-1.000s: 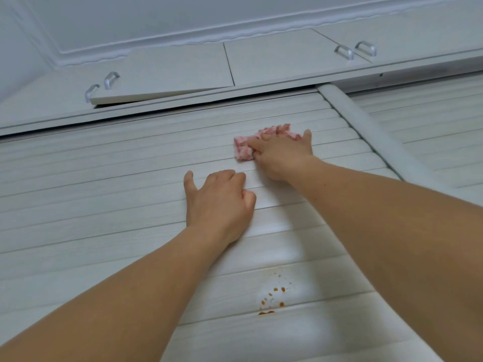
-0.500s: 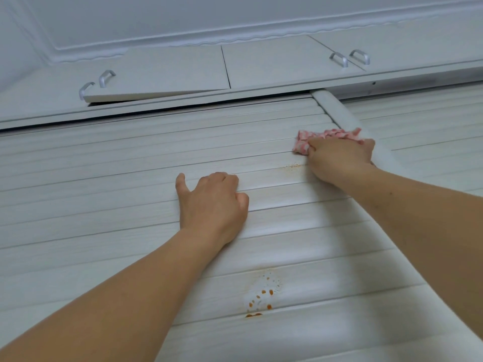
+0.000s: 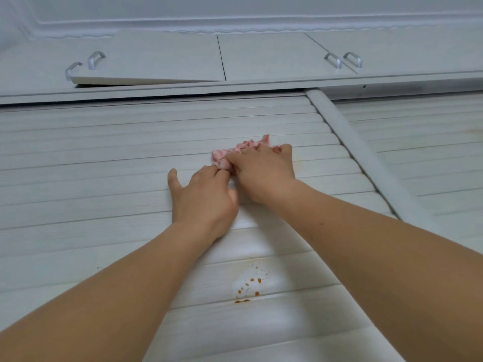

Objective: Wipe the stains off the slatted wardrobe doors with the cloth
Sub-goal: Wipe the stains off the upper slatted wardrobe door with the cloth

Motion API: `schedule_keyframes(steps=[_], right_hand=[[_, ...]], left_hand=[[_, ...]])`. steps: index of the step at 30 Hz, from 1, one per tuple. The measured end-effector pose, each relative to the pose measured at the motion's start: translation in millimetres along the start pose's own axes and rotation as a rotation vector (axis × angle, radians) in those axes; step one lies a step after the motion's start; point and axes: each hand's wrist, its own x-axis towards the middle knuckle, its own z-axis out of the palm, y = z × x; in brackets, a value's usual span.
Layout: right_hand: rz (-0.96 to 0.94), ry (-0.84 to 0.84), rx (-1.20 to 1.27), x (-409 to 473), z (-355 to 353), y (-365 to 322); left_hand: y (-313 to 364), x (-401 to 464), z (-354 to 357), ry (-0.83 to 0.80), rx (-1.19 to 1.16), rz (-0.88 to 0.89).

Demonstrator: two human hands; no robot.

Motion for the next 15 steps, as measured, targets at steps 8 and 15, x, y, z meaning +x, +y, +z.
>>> schedule_keyframes(steps=[8,15], right_hand=[[0.039,0.042,-0.093,-31.0,-7.9,49.8],[0.295,-0.042,-0.33,-41.1,-19.4,113.0]], left_hand=[[5.7,-1.9,3.3,0.029,0.006,-0.048],[7.7,2.2,-0.4,0.025,0.025,-0.062]])
